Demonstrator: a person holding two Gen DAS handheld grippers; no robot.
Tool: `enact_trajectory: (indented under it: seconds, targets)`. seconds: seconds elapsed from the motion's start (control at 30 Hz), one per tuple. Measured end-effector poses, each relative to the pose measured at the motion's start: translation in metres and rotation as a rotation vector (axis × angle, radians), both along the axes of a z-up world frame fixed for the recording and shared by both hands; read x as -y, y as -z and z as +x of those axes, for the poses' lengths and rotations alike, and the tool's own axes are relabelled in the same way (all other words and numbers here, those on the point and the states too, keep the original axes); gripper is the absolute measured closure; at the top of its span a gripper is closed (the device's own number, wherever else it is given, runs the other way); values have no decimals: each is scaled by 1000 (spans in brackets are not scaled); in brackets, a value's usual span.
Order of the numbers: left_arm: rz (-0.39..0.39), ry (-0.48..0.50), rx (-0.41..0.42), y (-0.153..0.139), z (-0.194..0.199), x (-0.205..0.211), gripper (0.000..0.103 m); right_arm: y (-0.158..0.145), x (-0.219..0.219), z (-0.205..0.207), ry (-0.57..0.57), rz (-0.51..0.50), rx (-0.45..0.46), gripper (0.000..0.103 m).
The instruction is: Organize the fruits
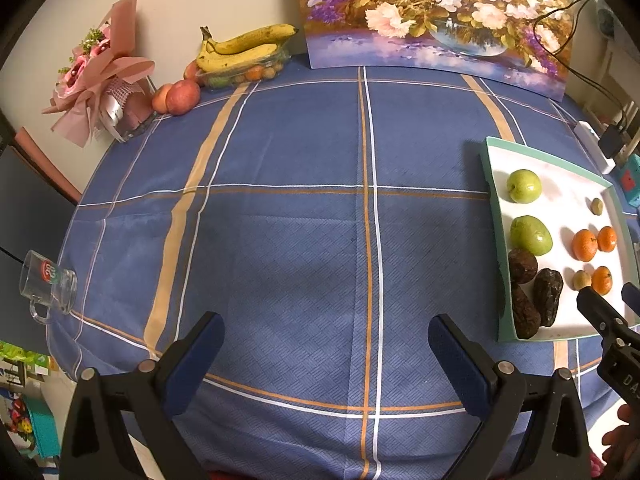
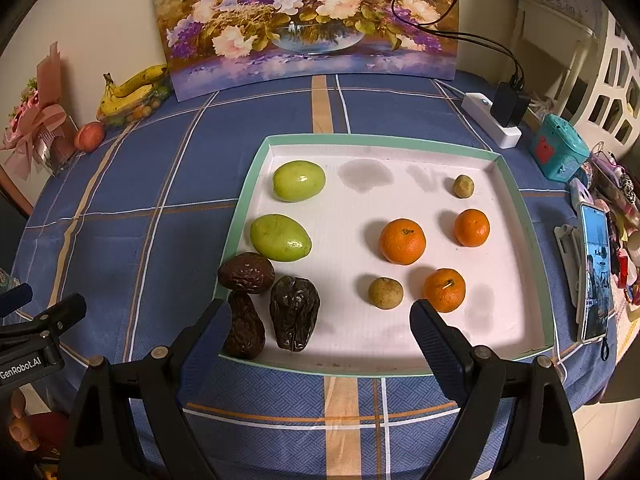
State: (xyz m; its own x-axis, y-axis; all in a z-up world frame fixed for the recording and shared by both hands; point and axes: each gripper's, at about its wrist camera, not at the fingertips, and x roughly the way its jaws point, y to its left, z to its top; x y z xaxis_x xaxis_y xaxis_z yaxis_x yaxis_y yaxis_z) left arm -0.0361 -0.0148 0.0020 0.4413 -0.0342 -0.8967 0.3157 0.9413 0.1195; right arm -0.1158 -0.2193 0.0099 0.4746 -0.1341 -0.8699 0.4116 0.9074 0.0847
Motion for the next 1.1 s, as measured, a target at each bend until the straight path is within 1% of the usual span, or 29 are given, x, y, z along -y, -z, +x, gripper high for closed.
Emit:
enact_trajectory:
  seconds: [1.1]
  targets:
    - [0,-3,-3,1,0,0,0,3,-1,0,-8,-1,-6,12]
